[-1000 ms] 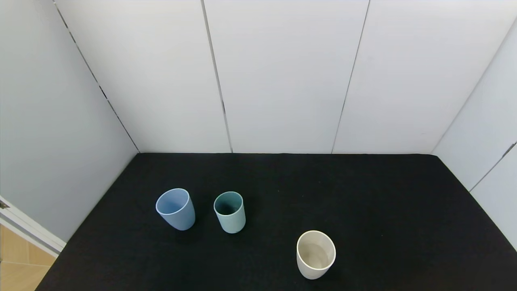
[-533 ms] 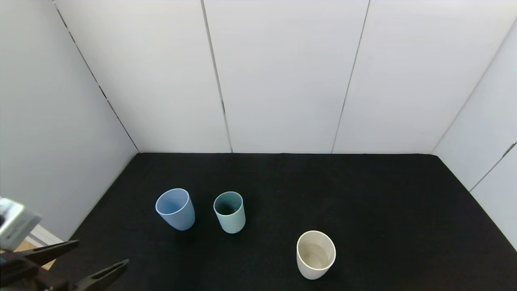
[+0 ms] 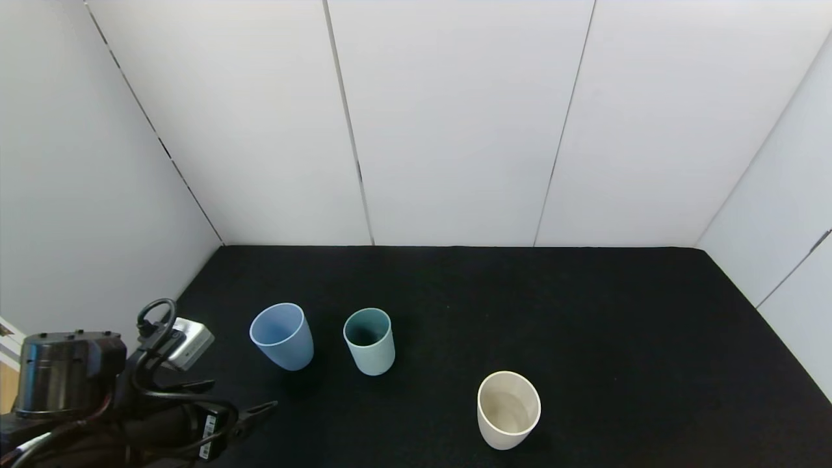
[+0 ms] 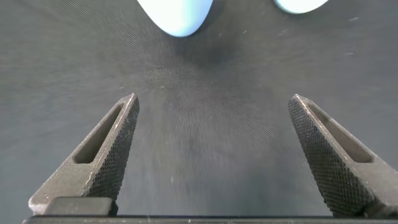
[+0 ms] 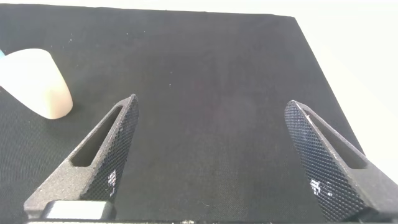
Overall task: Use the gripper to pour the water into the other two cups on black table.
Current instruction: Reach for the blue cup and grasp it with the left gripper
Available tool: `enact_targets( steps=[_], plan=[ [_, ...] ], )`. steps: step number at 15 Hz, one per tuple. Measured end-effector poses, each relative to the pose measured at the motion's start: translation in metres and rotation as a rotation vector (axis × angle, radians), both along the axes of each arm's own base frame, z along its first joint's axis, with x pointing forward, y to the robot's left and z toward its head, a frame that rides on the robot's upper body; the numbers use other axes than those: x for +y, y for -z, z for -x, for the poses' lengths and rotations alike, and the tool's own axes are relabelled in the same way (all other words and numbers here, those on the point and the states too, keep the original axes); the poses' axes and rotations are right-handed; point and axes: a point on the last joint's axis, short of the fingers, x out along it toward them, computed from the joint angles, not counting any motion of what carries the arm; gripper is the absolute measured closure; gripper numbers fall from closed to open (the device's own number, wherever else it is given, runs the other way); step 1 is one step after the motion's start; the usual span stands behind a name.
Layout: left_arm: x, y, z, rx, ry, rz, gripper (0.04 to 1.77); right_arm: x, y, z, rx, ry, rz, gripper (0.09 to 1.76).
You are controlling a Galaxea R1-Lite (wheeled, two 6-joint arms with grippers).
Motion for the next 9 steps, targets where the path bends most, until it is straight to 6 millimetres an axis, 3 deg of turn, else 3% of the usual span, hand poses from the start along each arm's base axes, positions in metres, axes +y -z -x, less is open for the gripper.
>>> enact_targets(
  steps=[4, 9],
  plan=[
    [-0.001, 0.029, -0.016, 0.018, -0.001, -0.002, 0.09, 0.000, 0.000, 0.000, 0.000, 0.000, 0.000, 0.14],
    [-0.002, 0.048, -0.040, -0.047, -0.003, 0.001, 0.09, 0.000, 0.000, 0.000, 0.000, 0.000, 0.000, 0.14]
  ],
)
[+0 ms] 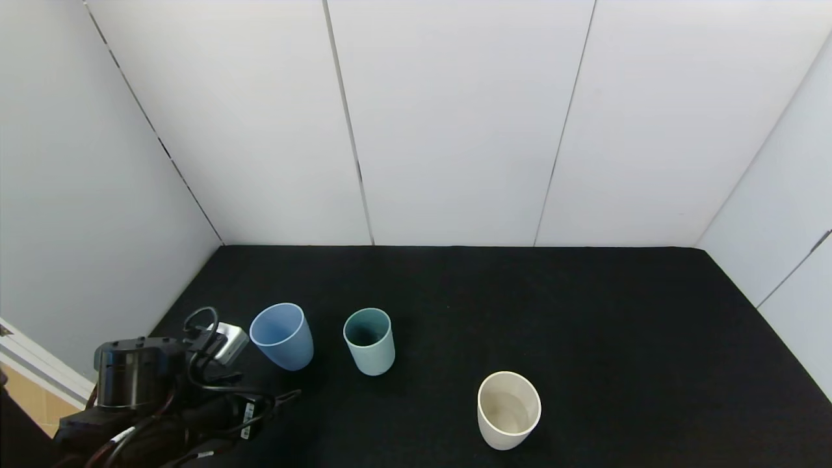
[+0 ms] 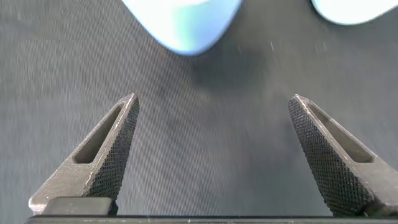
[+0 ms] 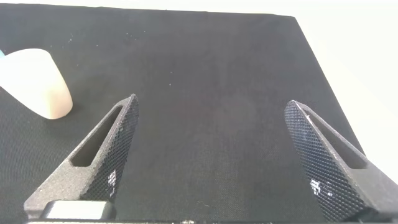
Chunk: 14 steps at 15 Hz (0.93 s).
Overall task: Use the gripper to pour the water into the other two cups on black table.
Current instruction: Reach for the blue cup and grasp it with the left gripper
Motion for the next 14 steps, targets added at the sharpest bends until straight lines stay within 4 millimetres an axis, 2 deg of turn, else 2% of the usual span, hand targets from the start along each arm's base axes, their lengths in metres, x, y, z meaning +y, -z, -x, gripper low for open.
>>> enact_targets(
  steps=[4, 14],
  plan=[
    [-0.001, 0.012, -0.015, -0.069, -0.001, 0.004, 0.09, 0.000, 0.000, 0.000, 0.000, 0.000, 0.000, 0.14],
    [-0.002, 0.021, -0.038, -0.234, -0.004, 0.014, 0.09, 0.000, 0.000, 0.000, 0.000, 0.000, 0.000, 0.14]
  ],
)
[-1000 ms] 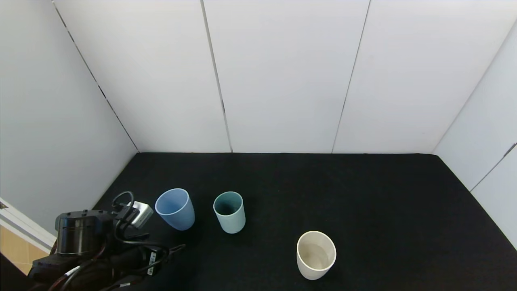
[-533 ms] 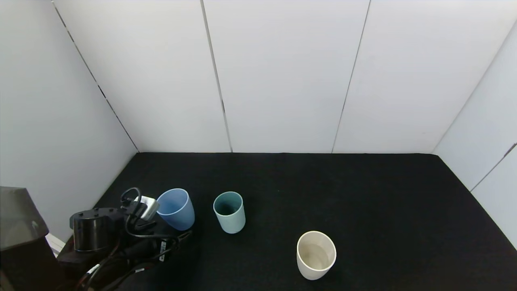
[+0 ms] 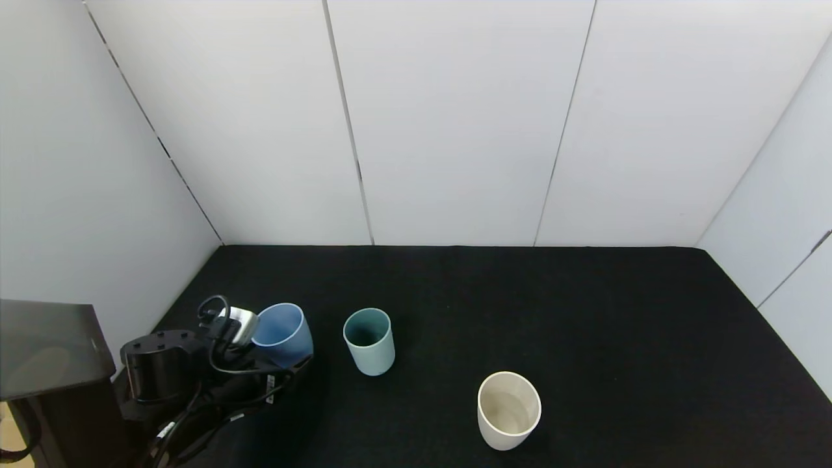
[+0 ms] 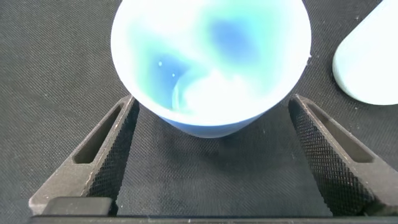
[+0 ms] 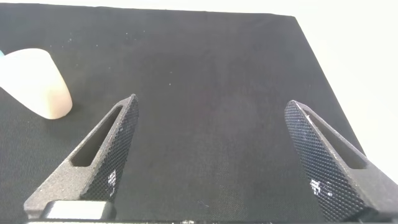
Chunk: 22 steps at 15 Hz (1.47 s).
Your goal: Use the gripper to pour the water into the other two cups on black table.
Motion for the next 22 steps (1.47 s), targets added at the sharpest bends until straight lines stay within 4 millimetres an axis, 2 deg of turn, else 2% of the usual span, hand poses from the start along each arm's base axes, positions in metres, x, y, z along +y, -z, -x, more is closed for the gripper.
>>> enact_targets(
  steps=[10, 13, 14, 22],
  plan=[
    [0.000, 0.004, -0.011, -0.061, -0.005, 0.003, 0.09, 0.000, 0.000, 0.000, 0.000, 0.000, 0.000, 0.14],
    [0.000, 0.004, -0.011, -0.059, -0.007, 0.003, 0.51, 0.000, 0.000, 0.000, 0.000, 0.000, 0.000, 0.14],
    [0.001, 0.004, -0.011, -0.061, -0.008, 0.003, 0.56, 0.000, 0.000, 0.000, 0.000, 0.000, 0.000, 0.14],
    [0.001, -0.005, -0.005, -0.044, 0.008, -0.034, 0.60, 0.000, 0.000, 0.000, 0.000, 0.000, 0.000, 0.14]
  ],
)
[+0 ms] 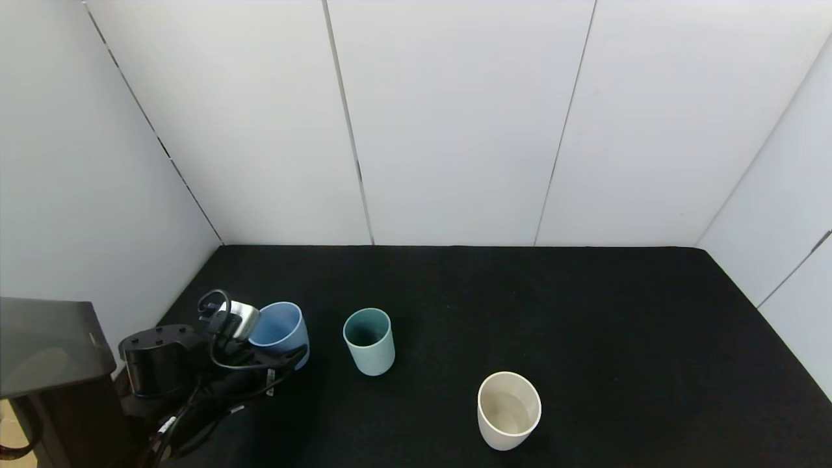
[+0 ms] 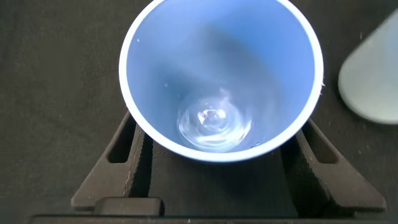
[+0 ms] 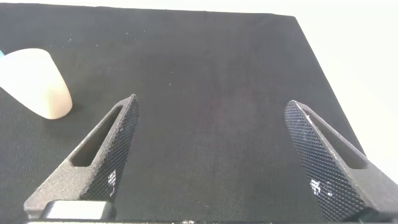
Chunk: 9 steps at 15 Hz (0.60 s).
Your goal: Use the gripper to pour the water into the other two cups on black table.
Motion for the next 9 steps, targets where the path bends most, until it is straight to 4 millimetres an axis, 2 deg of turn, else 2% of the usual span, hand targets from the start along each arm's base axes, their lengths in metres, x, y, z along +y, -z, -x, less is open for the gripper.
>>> enact_targets(
  steps=[4, 9],
  plan=[
    [-0.001, -0.016, 0.002, 0.088, 0.020, -0.044, 0.61, 0.000, 0.000, 0.000, 0.000, 0.000, 0.000, 0.14],
    [-0.002, -0.058, -0.004, 0.080, 0.059, -0.131, 0.61, 0.000, 0.000, 0.000, 0.000, 0.000, 0.000, 0.14]
  ],
)
